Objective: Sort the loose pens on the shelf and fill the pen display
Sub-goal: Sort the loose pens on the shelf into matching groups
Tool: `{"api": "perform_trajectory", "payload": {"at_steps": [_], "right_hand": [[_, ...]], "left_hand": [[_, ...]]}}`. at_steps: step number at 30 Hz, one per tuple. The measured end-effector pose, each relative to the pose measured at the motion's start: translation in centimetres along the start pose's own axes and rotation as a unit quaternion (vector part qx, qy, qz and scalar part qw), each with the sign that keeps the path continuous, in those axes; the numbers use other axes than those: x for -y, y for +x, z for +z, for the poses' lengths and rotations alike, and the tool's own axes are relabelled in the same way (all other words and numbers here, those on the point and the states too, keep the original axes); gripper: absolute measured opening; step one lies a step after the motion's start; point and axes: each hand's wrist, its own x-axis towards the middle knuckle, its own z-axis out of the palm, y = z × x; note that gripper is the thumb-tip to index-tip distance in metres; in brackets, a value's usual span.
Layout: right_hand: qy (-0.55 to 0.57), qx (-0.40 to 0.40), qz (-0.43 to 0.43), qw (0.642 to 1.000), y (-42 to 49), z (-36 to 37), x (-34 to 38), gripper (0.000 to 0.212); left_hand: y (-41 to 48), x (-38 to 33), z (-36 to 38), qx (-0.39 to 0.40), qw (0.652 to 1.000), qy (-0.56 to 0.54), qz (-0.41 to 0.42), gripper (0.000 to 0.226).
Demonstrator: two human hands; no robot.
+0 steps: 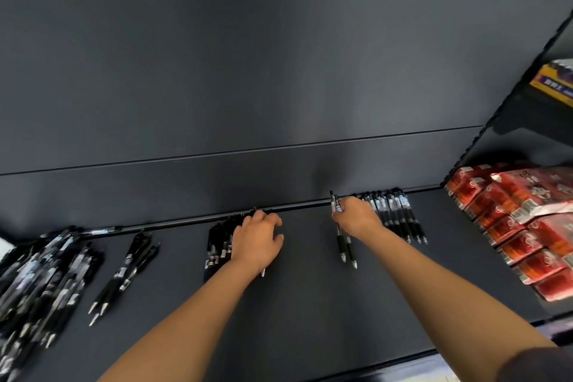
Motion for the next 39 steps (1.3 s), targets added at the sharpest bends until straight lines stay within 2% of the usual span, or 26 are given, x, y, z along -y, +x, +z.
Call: {"api": "perform_trajectory", "payload": {"at_steps": [7, 10, 14, 19, 23, 28, 33, 39], "right_hand": [[-0.053, -0.007, 0.051, 0.997, 3.3, -3.7, -5.2, 0.01], [-0.054, 0.007, 0.056, 0.997, 4.4, -4.2, -6.6, 0.017], [-0.051, 0.039, 0.048, 0.997, 6.0, -4.6, -7.6, 0.013], [-0.073, 0.096, 0.05, 0.992, 7.0, -5.8, -8.4, 0.018], [-0.083, 0.035, 0.036, 0.995, 7.0, -5.3, -9.5, 0.012], [-0.04, -0.052, 0.022, 0.998, 6.7, -4.7, -10.6, 0.024], [0.001, -0.081, -0.003, 0.997, 6.1, -4.1, -11.1, 0.022], [-0.036, -0.083, -0.119, 0.989, 4.5, -3.4, -7.1, 0.023]], "left_hand": [[2.3, -4.3, 2.2, 0.035, 0.999, -0.009, 0.038, 0.03], [3.1, -5.6, 2.8, 0.044, 0.998, -0.013, 0.044, 0.03], [4.0, -6.9, 3.4, 0.052, 0.997, -0.011, 0.047, 0.03], [4.5, -8.0, 4.3, 0.066, 0.997, -0.015, 0.049, 0.03], [4.6, -8.3, 4.6, 0.072, 0.996, -0.018, 0.052, 0.031], [4.6, -8.1, 4.7, 0.068, 0.996, -0.015, 0.048, 0.03], [4.4, -8.3, 4.5, 0.069, 0.996, -0.014, 0.053, 0.029], [3.8, -7.1, 2.5, 0.018, 0.999, 0.003, 0.04, 0.023]]}}
